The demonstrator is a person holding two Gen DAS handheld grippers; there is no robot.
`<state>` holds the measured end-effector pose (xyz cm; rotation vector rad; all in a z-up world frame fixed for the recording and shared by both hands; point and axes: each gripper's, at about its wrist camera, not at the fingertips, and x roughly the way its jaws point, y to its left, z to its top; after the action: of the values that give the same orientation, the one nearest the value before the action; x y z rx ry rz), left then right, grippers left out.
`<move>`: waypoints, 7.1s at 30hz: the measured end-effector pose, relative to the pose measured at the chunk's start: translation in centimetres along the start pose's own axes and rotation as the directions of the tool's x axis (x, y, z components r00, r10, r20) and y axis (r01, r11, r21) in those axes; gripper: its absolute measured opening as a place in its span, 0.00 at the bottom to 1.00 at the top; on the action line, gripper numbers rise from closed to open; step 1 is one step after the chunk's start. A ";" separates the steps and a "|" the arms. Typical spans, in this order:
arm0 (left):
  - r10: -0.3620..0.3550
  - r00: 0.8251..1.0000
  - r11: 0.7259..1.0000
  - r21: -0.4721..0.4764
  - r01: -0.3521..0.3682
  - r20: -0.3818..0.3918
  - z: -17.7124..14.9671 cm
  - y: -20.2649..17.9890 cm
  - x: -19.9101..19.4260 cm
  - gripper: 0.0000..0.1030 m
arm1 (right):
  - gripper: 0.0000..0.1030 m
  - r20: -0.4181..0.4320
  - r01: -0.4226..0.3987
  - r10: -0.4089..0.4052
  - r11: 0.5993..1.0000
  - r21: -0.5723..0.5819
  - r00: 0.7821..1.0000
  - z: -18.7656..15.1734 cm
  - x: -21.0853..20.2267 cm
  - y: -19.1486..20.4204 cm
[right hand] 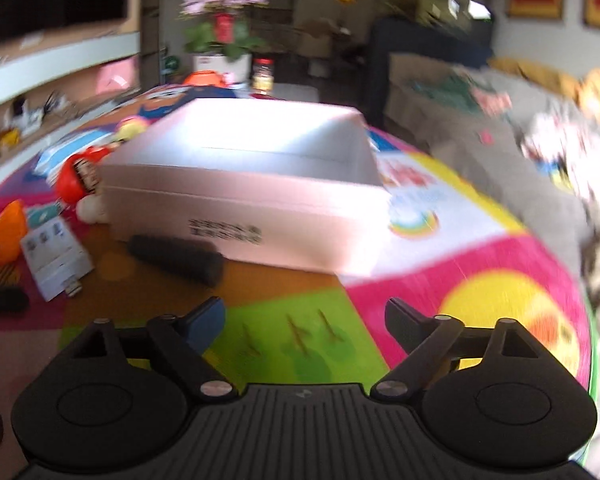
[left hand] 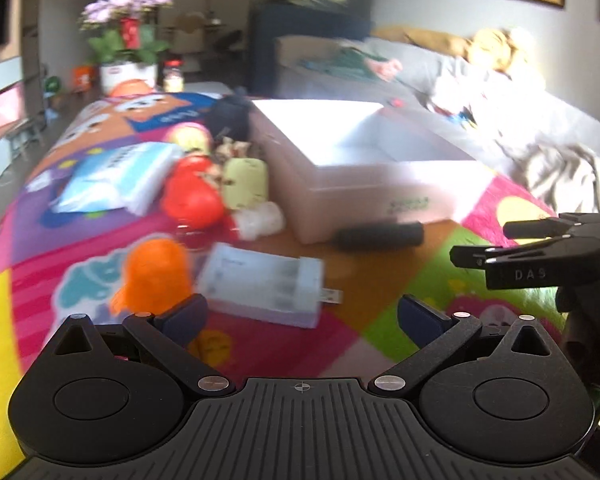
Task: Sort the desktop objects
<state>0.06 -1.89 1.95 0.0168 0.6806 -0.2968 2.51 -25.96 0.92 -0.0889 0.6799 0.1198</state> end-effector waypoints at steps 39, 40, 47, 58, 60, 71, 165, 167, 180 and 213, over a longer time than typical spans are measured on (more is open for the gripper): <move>0.163 0.985 0.986 0.055 -0.160 -0.052 0.3 0.8 2.8 1.00 | 1.00 -0.084 -0.154 0.166 0.978 0.138 0.983 1.9 2.0 3.5; 0.157 0.986 0.987 0.049 -0.155 -0.051 0.2 1.0 2.6 1.00 | 1.00 -0.090 -0.146 0.158 0.980 0.134 0.983 2.2 2.4 4.4; 0.122 0.991 0.991 0.056 -0.119 -0.053 -0.2 0.8 2.3 1.00 | 0.94 -0.084 -0.069 0.082 0.987 0.144 0.993 3.7 4.5 7.9; 0.108 0.990 0.994 0.036 -0.105 -0.088 0.0 1.1 2.7 1.00 | 0.74 -0.065 -0.105 0.106 0.994 0.014 0.992 1.0 1.0 4.4; 0.106 0.991 0.994 0.037 -0.103 -0.084 0.0 1.2 2.6 1.00 | 0.74 -0.059 -0.105 0.103 0.994 -0.023 0.993 -0.2 -0.4 3.6; 0.096 0.992 0.992 0.086 -0.089 -0.086 1.5 0.1 4.4 1.00 | 0.92 -0.049 -0.120 0.121 0.993 0.014 0.991 -1.4 -0.9 2.3; 0.093 0.989 0.995 0.022 -0.096 0.118 5.5 7.9 0.8 1.00 | 0.90 0.214 -0.078 0.139 0.959 -0.273 0.967 7.6 -1.6 2.2; 0.117 0.989 0.993 -0.009 -0.117 0.089 3.8 8.9 0.3 1.00 | 0.91 0.205 -0.102 0.164 0.953 -0.286 0.965 7.2 -1.9 3.0; 0.309 0.944 0.935 -0.218 -0.280 0.116 1.6 14.0 -3.3 1.00 | 0.47 0.133 -0.161 0.287 0.800 -0.578 0.949 4.7 -0.5 16.6; 0.122 0.992 0.993 0.007 -0.122 0.026 0.2 6.6 -1.0 1.00 | 0.28 0.113 -0.379 0.368 0.921 0.091 0.923 1.4 0.0 1.3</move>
<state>1.26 4.72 2.16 0.0621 0.6504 -0.1821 3.20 -24.53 1.96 0.1558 0.6021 0.4515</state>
